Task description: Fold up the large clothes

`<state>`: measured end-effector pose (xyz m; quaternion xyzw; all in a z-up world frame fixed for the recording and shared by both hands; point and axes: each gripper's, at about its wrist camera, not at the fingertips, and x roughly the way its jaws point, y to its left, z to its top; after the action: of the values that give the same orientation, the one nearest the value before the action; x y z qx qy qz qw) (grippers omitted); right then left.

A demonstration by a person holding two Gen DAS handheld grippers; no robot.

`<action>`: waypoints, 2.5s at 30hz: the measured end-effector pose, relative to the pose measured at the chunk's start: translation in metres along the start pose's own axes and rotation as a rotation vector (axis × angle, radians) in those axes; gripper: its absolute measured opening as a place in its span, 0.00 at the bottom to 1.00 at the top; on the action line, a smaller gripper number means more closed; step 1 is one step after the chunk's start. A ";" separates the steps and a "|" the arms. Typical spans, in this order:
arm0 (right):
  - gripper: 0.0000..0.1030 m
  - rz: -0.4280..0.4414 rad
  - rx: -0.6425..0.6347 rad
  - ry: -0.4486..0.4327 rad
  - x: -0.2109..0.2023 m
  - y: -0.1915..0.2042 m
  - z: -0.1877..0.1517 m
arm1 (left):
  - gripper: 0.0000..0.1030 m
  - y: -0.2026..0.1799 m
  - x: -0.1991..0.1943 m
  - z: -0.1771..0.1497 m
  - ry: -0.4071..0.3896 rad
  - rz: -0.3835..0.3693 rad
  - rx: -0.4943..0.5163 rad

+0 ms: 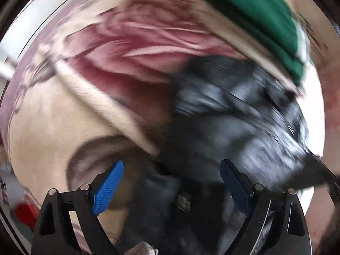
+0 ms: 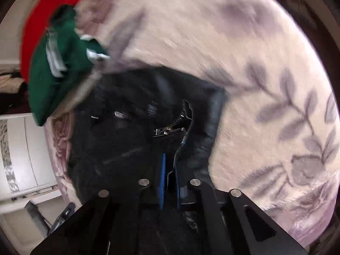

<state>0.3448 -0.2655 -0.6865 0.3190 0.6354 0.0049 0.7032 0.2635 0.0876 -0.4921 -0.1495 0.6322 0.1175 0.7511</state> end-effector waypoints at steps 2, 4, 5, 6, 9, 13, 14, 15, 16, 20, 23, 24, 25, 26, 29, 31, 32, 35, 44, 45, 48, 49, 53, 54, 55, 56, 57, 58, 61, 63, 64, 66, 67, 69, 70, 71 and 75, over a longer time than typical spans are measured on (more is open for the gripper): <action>0.03 0.073 -0.065 -0.101 -0.036 0.024 -0.014 | 0.90 0.012 0.012 0.012 -0.013 -0.017 -0.048; 0.03 0.105 -0.120 -0.194 -0.064 0.032 -0.030 | 0.90 0.027 0.018 0.025 -0.025 -0.024 -0.071; 0.03 0.071 -0.132 -0.206 -0.066 0.029 -0.036 | 0.90 0.027 0.023 0.033 -0.022 -0.033 -0.074; 0.03 0.025 -0.131 -0.186 -0.060 0.022 -0.039 | 0.90 0.021 0.032 0.042 -0.017 -0.033 -0.075; 0.11 -0.139 -0.059 0.059 -0.003 -0.020 -0.045 | 0.89 0.008 0.069 0.056 0.044 -0.098 -0.031; 0.29 -0.203 0.014 0.123 0.009 -0.040 -0.058 | 0.21 -0.014 0.082 0.063 0.028 -0.198 0.063; 0.34 -0.212 0.014 0.093 0.000 -0.036 -0.059 | 0.13 -0.015 0.079 0.065 0.009 -0.207 0.067; 0.42 -0.212 0.014 0.048 -0.013 -0.031 -0.061 | 0.12 -0.010 0.077 0.068 0.005 -0.254 0.040; 0.44 -0.204 0.016 0.016 -0.022 -0.028 -0.063 | 0.12 -0.003 0.076 0.069 0.013 -0.294 0.007; 0.49 -0.158 -0.005 -0.074 -0.045 -0.011 -0.060 | 0.12 0.041 0.089 0.076 0.037 -0.371 -0.155; 0.56 -0.162 -0.034 -0.066 -0.031 -0.003 -0.046 | 0.10 0.061 0.087 0.079 0.017 -0.361 -0.185; 0.56 -0.163 -0.034 -0.050 -0.021 -0.002 -0.041 | 0.10 0.063 0.085 0.079 0.018 -0.373 -0.191; 0.56 -0.162 -0.032 -0.033 -0.012 -0.001 -0.036 | 0.10 0.064 0.078 0.080 0.022 -0.382 -0.189; 0.56 -0.148 -0.033 -0.016 -0.004 0.001 -0.030 | 0.11 0.063 0.069 0.080 0.023 -0.379 -0.176; 0.51 -0.152 -0.019 0.105 0.033 0.001 -0.020 | 0.25 0.038 0.044 0.073 -0.003 -0.396 -0.067; 0.21 -0.182 -0.037 0.091 0.039 0.006 -0.021 | 0.52 0.016 0.028 0.059 -0.033 -0.397 0.027; 0.19 -0.214 -0.066 0.053 0.035 0.012 -0.021 | 0.60 0.003 0.024 0.050 -0.045 -0.398 0.070; 0.14 -0.182 -0.064 -0.047 0.012 0.023 -0.021 | 0.60 -0.025 0.033 0.032 -0.044 -0.354 0.144; 0.20 -0.258 -0.018 0.070 0.040 -0.008 0.001 | 0.60 -0.055 0.086 0.011 -0.046 -0.084 0.310; 0.24 -0.270 -0.018 0.040 0.029 -0.006 0.001 | 0.60 -0.054 0.083 0.011 -0.048 -0.088 0.310; 0.24 -0.231 -0.072 -0.070 -0.005 0.010 -0.009 | 0.60 -0.048 0.082 0.011 -0.044 -0.106 0.297; 0.24 -0.182 -0.107 -0.079 -0.011 0.017 -0.015 | 0.60 -0.048 0.082 0.012 -0.042 -0.105 0.298; 0.23 -0.052 -0.222 0.026 0.015 0.035 -0.035 | 0.60 -0.050 0.085 0.014 -0.034 -0.104 0.293; 0.22 -0.112 -0.219 0.071 0.033 0.029 -0.036 | 0.61 -0.049 0.087 0.015 -0.033 -0.108 0.289; 0.05 -0.177 -0.219 0.092 0.047 0.023 -0.036 | 0.61 -0.049 0.091 0.016 -0.033 -0.110 0.285; 0.00 -0.215 -0.214 0.121 0.063 0.012 -0.035 | 0.61 -0.049 0.096 0.018 -0.031 -0.119 0.280; 0.00 -0.215 -0.179 0.160 0.077 -0.001 -0.033 | 0.61 -0.048 0.097 0.019 -0.029 -0.118 0.278; 0.00 -0.202 -0.149 0.182 0.083 -0.007 -0.032 | 0.61 -0.049 0.095 0.020 -0.028 -0.111 0.276; 0.16 -0.179 -0.152 0.187 0.064 0.005 -0.027 | 0.60 -0.049 0.071 0.019 -0.043 -0.094 0.262; 0.47 -0.129 -0.108 0.165 0.037 0.006 -0.021 | 0.60 -0.047 0.045 0.014 -0.091 -0.134 0.237; 0.58 -0.106 -0.085 0.147 0.020 0.002 -0.021 | 0.60 -0.045 0.032 0.011 -0.114 -0.151 0.223; 0.58 -0.081 -0.048 0.124 -0.012 -0.008 -0.024 | 0.64 -0.042 0.014 0.001 -0.145 -0.159 0.207; 0.58 -0.073 -0.026 0.119 -0.026 -0.014 -0.026 | 0.69 -0.040 0.008 -0.005 -0.153 -0.153 0.199; 0.59 -0.063 0.034 0.101 -0.053 -0.029 -0.030 | 0.99 -0.038 0.009 -0.022 -0.131 -0.160 0.197; 0.63 -0.060 0.057 0.099 -0.063 -0.037 -0.031 | 0.99 -0.040 0.011 -0.033 -0.119 -0.161 0.204; 0.67 -0.061 0.078 0.095 -0.074 -0.048 -0.034 | 0.99 -0.044 0.014 -0.048 -0.110 -0.142 0.217; 0.70 -0.053 0.118 0.091 -0.091 -0.081 -0.028 | 0.99 -0.058 0.035 -0.098 -0.024 -0.074 0.256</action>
<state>0.2695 -0.3552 -0.6420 0.3422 0.6740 -0.0366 0.6537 0.2009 -0.0029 -0.5370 -0.0742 0.6269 0.0099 0.7755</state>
